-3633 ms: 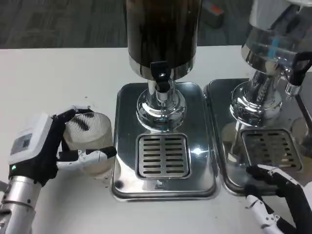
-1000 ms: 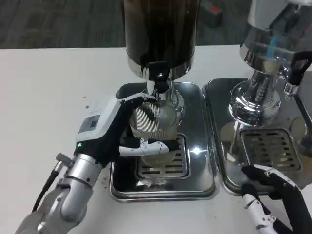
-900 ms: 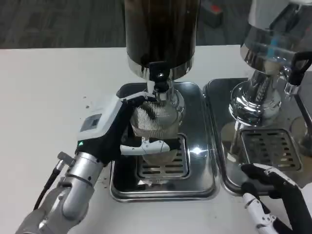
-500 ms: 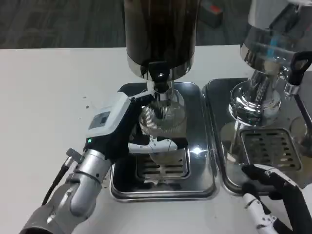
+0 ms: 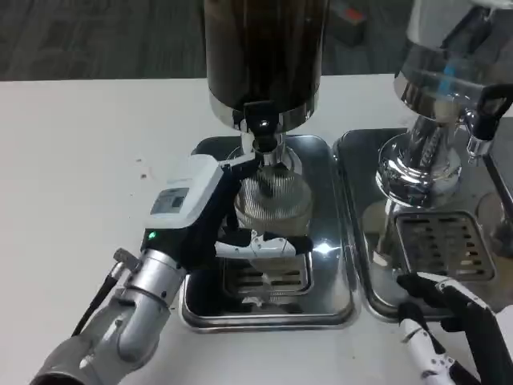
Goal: Grasp the cup under the faucet to collect the drink, then remove the cup.
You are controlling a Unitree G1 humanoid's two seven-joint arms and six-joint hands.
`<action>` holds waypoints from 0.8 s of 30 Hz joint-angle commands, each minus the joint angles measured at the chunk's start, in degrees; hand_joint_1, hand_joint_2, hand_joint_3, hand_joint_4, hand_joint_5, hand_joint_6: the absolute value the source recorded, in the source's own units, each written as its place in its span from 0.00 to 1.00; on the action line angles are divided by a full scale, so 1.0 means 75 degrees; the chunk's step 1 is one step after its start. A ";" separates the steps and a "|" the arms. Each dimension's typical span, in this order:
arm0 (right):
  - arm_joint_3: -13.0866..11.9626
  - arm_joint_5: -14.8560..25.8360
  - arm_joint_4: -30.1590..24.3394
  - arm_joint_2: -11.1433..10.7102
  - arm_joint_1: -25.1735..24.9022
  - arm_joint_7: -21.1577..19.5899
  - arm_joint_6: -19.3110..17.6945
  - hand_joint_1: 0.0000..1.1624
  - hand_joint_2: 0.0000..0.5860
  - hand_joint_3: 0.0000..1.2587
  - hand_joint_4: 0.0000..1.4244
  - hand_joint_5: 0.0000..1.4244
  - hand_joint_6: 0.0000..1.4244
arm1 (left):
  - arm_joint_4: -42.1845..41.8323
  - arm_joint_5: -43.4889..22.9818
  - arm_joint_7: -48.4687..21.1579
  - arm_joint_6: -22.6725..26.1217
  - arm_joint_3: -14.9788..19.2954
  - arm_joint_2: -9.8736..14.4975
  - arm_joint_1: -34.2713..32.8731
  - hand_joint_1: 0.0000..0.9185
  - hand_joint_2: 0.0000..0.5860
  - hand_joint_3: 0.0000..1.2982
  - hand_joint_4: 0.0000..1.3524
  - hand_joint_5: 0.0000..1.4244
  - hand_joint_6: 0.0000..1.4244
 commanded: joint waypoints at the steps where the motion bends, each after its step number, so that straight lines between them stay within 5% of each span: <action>1: 0.0057 0.0002 -0.0100 0.0069 -0.0005 -0.0041 0.0084 0.20 0.76 0.28 0.22 0.20 0.27 | 0.0142 0.0099 0.0135 0.0089 -0.0050 0.0219 0.0127 0.51 0.00 0.54 0.66 0.77 1.00; 16: 0.0176 -0.0052 -0.0131 0.0162 -0.0023 -0.0077 0.0190 0.20 0.76 0.28 0.22 0.20 0.27 | 0.0393 0.0036 0.0031 -0.0021 -0.0131 0.0336 0.0091 0.48 0.00 0.51 0.63 0.74 0.99; 24: 0.0199 -0.0053 -0.0133 0.0189 -0.0019 -0.0070 0.0210 0.20 0.76 0.29 0.23 0.21 0.29 | 0.0363 0.0012 -0.0072 -0.0096 -0.0158 0.0396 0.0147 0.37 0.02 0.45 0.56 0.69 0.93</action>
